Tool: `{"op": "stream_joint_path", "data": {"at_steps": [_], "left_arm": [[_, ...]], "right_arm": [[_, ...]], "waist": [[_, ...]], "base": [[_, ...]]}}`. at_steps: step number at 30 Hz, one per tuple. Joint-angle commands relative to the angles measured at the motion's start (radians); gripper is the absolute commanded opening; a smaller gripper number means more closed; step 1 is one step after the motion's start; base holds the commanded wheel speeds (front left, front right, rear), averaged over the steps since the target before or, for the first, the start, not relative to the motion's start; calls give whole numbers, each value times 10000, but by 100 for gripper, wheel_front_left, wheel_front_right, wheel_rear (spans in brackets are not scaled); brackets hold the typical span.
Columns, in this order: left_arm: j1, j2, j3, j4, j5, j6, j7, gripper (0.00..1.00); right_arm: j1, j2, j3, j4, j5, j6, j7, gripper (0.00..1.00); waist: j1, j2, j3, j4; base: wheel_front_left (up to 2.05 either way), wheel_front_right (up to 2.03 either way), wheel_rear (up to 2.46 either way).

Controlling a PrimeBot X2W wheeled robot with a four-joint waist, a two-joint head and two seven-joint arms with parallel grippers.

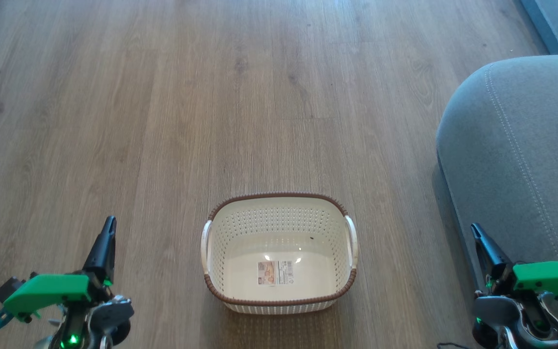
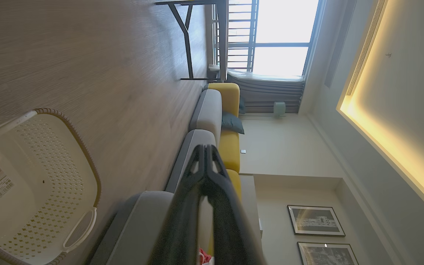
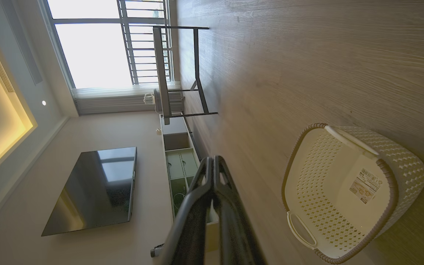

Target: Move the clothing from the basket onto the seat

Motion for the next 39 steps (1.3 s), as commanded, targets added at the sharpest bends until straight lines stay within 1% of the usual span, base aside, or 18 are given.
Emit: {"op": "stream_joint_path", "data": {"at_steps": [1,39], "left_arm": [[-559,43,370,-339,-43,-67,49,0],[-558,43,364,-340,-48,-67,45,0]], "right_arm": [[-466,-131,174,-313,60,69,76,0],[-466,-131,174,-313,60,69,75,0]], "waist": [[0,0,0,0],[0,0,0,0]], "base": [[0,0,0],[0,0,0]]}}
